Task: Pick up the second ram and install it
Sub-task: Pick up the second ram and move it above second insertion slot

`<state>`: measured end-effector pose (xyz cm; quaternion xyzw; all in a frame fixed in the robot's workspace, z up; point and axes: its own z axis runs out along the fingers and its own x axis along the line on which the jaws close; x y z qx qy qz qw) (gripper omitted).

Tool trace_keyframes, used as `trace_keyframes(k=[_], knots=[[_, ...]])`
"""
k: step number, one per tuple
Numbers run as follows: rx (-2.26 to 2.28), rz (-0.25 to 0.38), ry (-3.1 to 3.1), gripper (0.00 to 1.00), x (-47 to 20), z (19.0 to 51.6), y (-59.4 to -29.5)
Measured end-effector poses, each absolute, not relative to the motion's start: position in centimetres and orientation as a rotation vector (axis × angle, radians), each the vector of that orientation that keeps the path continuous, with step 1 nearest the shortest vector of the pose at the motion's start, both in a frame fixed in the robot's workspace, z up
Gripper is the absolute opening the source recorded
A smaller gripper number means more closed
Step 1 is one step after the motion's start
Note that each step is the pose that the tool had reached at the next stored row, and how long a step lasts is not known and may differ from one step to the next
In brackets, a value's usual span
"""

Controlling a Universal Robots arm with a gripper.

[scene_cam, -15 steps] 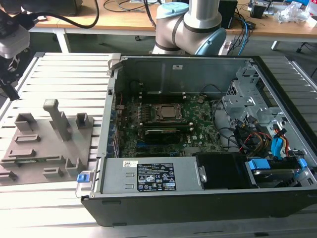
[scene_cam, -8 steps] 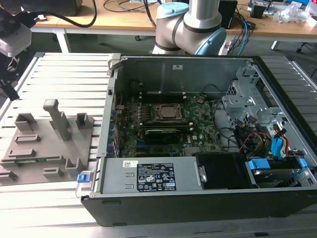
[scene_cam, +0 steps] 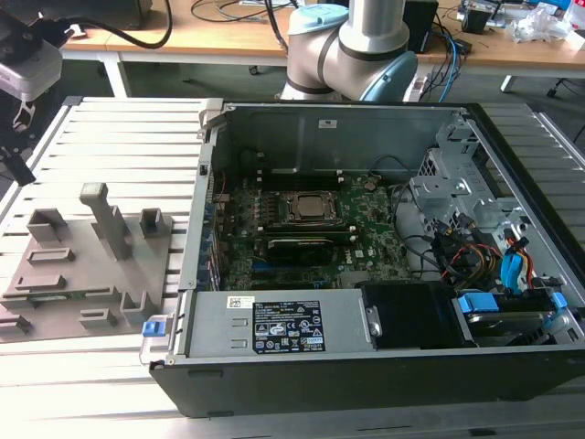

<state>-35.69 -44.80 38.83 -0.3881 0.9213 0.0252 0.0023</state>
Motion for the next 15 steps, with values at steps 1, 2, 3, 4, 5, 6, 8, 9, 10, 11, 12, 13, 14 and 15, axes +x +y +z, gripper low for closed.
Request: trace_keyframes(k=[1,2,3,4,5,6,8,9,10,11,12,13,14,15], knots=[[-1.241,0.079,2.881,0.11,-35.69,38.83,-44.80],[-1.254,0.079,2.875,0.11,-35.69,38.83,-44.80],[-1.269,0.079,2.869,0.11,-35.69,38.83,-44.80],[-1.277,0.079,2.865,0.11,-35.69,38.83,-44.80],[-1.285,0.079,2.862,0.11,-35.69,38.83,-44.80],[-1.302,0.079,2.855,0.11,-35.69,38.83,-44.80],[-1.339,0.079,2.838,0.11,-35.69,38.83,-44.80],[-1.352,0.079,2.832,0.11,-35.69,38.83,-44.80],[-1.360,0.079,2.828,0.11,-35.69,38.83,-44.80],[-1.368,0.079,2.825,0.11,-35.69,38.83,-44.80],[-1.377,0.079,2.821,0.11,-35.69,38.83,-44.80],[-1.390,0.079,2.814,0.11,-35.69,38.83,-44.80],[-1.409,0.079,2.805,0.11,-35.69,38.83,-44.80],[-1.427,0.079,2.797,0.11,-35.69,38.83,-44.80]])
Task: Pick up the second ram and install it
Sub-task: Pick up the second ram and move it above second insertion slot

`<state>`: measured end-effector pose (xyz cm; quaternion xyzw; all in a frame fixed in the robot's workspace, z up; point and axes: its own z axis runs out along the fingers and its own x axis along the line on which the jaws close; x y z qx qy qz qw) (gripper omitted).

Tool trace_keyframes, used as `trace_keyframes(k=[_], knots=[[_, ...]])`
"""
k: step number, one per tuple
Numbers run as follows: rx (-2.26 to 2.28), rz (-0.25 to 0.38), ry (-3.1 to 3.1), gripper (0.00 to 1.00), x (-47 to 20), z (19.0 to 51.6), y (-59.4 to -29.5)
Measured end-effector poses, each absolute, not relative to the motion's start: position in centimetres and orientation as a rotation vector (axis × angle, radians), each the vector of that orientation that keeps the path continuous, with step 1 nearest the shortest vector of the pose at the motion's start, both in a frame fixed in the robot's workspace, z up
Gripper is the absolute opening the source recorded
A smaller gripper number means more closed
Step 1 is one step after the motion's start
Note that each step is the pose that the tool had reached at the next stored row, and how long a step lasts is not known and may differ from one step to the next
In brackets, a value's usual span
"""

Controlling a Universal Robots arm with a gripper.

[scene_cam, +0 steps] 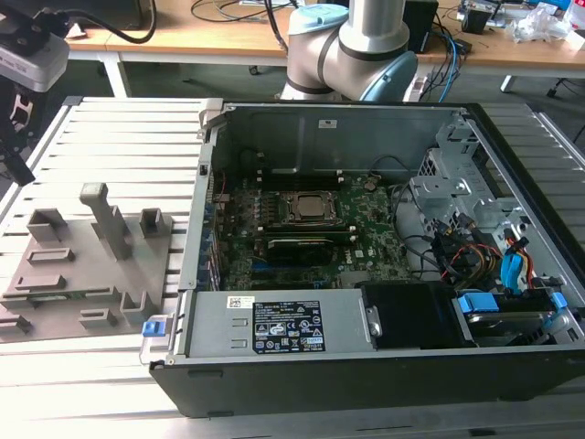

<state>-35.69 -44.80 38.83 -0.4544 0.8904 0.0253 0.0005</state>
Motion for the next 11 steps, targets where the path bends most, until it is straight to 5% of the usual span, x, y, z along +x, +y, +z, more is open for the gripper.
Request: trace_keyframes(k=[11], knots=[[-1.582,0.079,2.715,0.11,-35.69,38.83,-44.80]])
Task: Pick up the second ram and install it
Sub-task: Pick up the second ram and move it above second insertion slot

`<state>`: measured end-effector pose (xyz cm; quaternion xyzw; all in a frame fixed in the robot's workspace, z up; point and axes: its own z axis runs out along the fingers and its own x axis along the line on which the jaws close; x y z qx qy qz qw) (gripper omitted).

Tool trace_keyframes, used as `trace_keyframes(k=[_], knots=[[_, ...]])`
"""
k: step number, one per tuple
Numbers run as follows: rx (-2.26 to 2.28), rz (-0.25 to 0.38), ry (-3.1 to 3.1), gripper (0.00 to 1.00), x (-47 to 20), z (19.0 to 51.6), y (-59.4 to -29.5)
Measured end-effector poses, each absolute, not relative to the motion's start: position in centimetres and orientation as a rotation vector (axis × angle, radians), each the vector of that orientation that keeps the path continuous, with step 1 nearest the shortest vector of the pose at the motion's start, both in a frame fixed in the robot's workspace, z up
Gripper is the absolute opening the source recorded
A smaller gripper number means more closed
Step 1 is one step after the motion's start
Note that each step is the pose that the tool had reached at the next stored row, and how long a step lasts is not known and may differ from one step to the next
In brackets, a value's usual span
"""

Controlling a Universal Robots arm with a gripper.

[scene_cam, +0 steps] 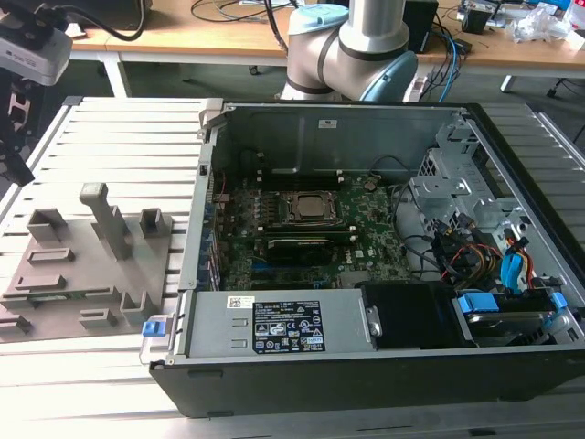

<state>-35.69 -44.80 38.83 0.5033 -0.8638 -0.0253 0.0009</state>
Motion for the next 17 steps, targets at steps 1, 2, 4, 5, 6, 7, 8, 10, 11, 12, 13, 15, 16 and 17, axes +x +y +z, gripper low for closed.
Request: trace_keyframes(k=[1,2,4,5,6,7,8,10,11,12,13,15,16,17], knots=[[1.592,-0.079,-2.705,0.11,-35.69,38.83,-44.80],[1.600,-0.079,-2.700,0.11,-35.69,38.83,-44.80],[1.614,-0.079,-2.691,0.11,-35.69,38.83,-44.80],[1.625,-0.079,-2.684,0.11,-35.69,38.83,-44.80],[1.636,-0.079,-2.678,0.11,-35.69,38.83,-44.80],[1.644,-0.079,-2.672,0.11,-35.69,38.83,-44.80],[1.658,-0.079,-2.664,0.11,-35.69,38.83,-44.80],[1.692,-0.079,-2.641,0.11,-35.69,38.83,-44.80],[1.701,-0.079,-2.635,0.11,-35.69,38.83,-44.80],[1.704,-0.079,-2.633,0.11,-35.69,38.83,-44.80],[1.706,-0.079,-2.632,0.11,-35.69,38.83,-44.80],[1.745,-0.079,-2.605,0.11,-35.69,38.83,-44.80],[1.781,-0.079,-2.580,0.11,-35.69,38.83,-44.80],[1.821,-0.079,-2.551,0.11,-35.69,38.82,-44.80]])
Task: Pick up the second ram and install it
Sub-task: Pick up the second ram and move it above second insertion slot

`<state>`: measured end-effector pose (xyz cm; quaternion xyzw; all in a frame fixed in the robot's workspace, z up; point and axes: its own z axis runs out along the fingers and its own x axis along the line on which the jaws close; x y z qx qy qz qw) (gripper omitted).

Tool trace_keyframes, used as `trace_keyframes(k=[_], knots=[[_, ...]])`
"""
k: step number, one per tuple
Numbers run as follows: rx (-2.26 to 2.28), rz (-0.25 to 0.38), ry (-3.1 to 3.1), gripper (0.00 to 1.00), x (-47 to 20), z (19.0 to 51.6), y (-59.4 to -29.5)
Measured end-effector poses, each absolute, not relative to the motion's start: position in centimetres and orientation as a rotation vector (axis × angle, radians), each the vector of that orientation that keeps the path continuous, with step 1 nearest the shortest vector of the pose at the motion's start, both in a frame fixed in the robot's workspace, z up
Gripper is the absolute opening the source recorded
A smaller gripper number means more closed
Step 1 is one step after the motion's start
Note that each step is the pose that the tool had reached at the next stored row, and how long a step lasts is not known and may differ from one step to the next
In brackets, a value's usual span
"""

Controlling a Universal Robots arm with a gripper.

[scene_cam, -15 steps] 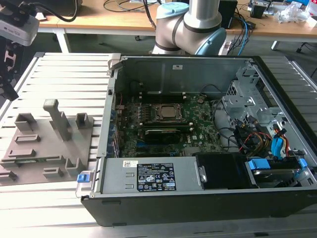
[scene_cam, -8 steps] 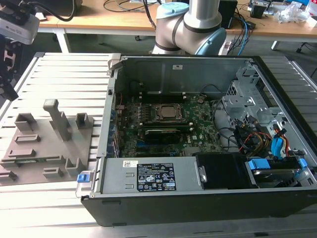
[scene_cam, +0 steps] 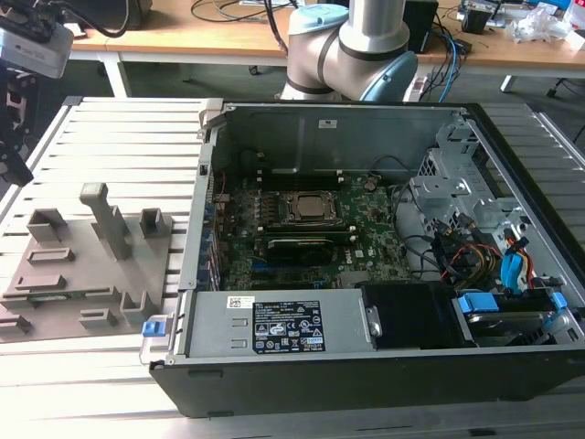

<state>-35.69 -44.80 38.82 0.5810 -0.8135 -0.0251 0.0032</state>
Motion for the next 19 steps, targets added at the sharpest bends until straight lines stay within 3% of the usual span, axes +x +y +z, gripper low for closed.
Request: trace_keyframes(k=[9,16,18,19], knots=[[2.245,-0.075,-2.174,0.11,-35.69,38.81,-44.80],[2.262,-0.075,-2.156,0.11,-35.69,38.81,-44.80],[2.265,-0.075,-2.153,0.30,-35.69,38.81,-44.80],[2.267,-0.075,-2.151,0.30,-35.69,38.80,-44.80]])
